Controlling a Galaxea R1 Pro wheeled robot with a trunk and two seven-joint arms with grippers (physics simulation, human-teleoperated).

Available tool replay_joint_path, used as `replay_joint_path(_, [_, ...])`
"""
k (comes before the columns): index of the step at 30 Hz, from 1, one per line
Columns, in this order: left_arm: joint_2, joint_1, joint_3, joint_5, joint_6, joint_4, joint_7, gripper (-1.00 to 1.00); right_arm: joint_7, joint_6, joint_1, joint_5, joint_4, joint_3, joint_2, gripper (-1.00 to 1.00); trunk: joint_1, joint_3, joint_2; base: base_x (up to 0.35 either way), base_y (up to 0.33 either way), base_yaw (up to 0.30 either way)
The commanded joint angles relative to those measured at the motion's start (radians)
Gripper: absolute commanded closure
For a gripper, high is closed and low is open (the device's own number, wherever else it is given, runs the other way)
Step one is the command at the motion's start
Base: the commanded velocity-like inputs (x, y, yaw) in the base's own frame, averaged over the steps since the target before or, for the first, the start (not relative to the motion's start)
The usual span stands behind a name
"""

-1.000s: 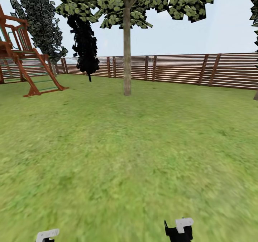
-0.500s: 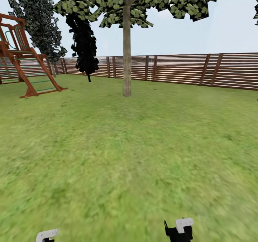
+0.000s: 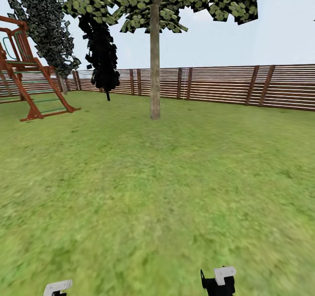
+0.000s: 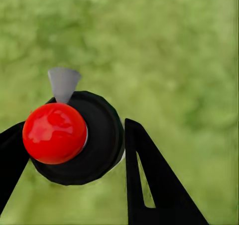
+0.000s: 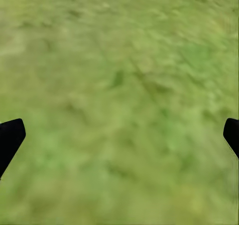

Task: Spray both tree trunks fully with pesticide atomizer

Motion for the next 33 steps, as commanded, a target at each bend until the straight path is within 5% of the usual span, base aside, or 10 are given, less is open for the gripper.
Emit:
replay_joint_path(1, [0.000,-0.001,-0.001,0.009,-0.003,0.001,-0.005,1.00,-0.009,-0.001,-0.001,0.011,0.001,-0.001,0.000,-1.00,0.000,-0.001,0.000,0.336,0.000,0.000])
replay_joint_path(33, [0.000,-0.001,-0.001,0.008,-0.003,0.001,-0.005,1.00,-0.007,-0.001,-0.001,0.011,0.001,-0.001,0.000,-1.00,0.000,-0.001,0.000,0.336,0.000,0.000])
